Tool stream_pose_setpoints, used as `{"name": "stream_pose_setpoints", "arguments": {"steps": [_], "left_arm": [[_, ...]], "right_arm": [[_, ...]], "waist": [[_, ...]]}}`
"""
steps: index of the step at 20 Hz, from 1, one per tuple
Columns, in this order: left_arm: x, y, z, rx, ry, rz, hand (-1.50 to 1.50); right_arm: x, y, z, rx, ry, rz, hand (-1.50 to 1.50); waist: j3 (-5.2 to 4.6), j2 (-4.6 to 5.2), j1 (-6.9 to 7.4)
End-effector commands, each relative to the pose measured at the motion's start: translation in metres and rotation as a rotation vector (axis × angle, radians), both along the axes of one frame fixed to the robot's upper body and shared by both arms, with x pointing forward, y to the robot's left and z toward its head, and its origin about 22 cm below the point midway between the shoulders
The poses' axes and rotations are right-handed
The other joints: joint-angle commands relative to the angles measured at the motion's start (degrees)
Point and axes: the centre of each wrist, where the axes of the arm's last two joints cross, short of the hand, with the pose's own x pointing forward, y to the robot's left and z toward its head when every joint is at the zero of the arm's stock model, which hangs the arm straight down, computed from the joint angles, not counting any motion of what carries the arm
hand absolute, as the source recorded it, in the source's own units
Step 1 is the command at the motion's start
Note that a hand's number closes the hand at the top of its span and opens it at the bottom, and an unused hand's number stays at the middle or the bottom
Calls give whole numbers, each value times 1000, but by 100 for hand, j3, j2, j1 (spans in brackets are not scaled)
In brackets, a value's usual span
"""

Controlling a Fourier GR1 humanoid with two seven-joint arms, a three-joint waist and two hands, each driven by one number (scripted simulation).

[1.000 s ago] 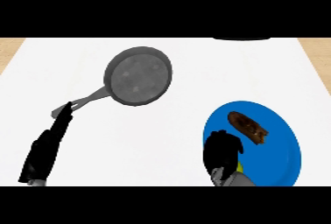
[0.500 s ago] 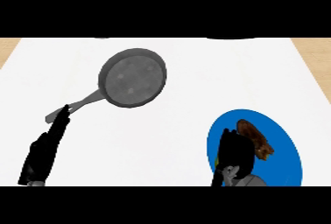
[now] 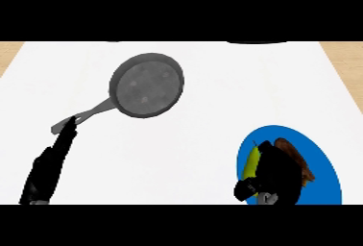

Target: Pick the pear from the plate and place it in the pan

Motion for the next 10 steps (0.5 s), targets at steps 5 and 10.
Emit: {"name": "stream_pose_setpoints", "arguments": {"steps": [5,10], "left_arm": [[9,-16,-1,-5,-10,-31,0],[22,-11,12,5,-11,-77,0]], "right_arm": [[3,62,67,-236,-543,-118,150],[28,86,87,-289,-637,-70,150]], "waist": [[-23,41,251],[-8,101,392]]}}
